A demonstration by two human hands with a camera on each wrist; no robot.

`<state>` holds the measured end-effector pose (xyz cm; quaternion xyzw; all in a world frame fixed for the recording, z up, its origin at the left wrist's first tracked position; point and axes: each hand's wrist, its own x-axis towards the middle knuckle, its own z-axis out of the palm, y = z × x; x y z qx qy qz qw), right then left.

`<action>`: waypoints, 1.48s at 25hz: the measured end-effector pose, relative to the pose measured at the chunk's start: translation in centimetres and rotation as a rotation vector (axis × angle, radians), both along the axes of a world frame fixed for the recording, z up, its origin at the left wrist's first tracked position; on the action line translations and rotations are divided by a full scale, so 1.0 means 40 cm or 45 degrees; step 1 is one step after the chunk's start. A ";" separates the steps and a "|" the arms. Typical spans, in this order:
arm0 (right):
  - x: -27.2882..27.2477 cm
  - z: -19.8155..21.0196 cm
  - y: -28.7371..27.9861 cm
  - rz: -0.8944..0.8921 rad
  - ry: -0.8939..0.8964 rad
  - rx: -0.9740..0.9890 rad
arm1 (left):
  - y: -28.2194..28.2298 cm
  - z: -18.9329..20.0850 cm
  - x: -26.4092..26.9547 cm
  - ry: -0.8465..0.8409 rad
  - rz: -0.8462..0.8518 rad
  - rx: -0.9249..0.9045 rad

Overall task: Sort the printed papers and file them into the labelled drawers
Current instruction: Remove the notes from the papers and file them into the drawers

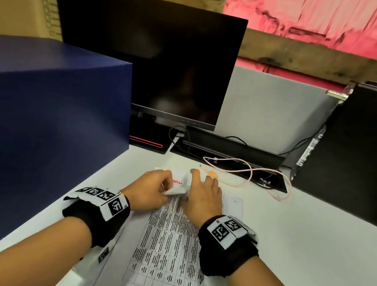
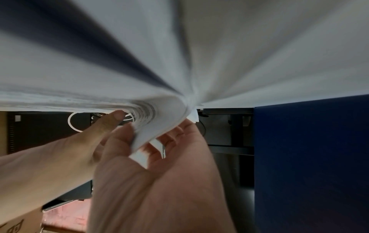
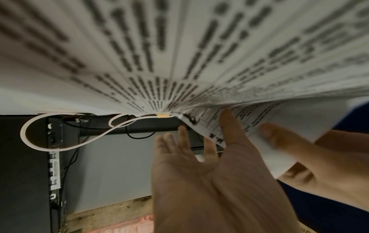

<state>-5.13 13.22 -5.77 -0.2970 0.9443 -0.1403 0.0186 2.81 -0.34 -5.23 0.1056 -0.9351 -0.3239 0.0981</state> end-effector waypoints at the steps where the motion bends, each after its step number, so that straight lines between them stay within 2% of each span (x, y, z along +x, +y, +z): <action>1: 0.001 0.007 0.002 0.018 0.037 0.029 | 0.006 -0.001 0.002 -0.003 -0.067 0.037; 4: 0.005 0.021 0.009 0.047 0.082 0.075 | 0.014 0.008 0.006 -0.023 -0.111 0.238; 6: 0.006 0.023 0.011 0.058 0.122 0.046 | 0.010 0.011 0.009 -0.030 -0.072 0.282; 11: 0.018 0.036 0.002 0.280 0.151 -0.338 | -0.010 0.001 0.003 -0.026 0.171 -0.023; 14: 0.027 0.045 0.000 0.351 0.189 -0.319 | -0.024 -0.009 -0.001 -0.047 0.231 -0.014; 17: 0.022 0.044 0.001 0.308 0.225 -0.284 | -0.024 -0.010 -0.005 0.021 0.255 0.045; 20: 0.021 0.042 0.000 0.248 0.227 -0.299 | -0.009 0.000 0.000 0.149 0.102 0.226; 25: 0.013 0.041 0.008 0.109 0.178 -0.342 | -0.007 0.008 0.010 0.323 -0.011 0.198; 32: 0.020 0.040 0.004 0.194 0.206 -0.351 | -0.021 -0.005 0.009 0.225 0.046 -0.025; 35: 0.016 0.030 0.006 0.104 0.132 -0.263 | -0.024 0.002 0.003 0.305 0.133 0.001; 37: 0.015 0.024 0.007 0.020 0.047 -0.186 | -0.029 -0.002 0.005 0.197 0.143 0.041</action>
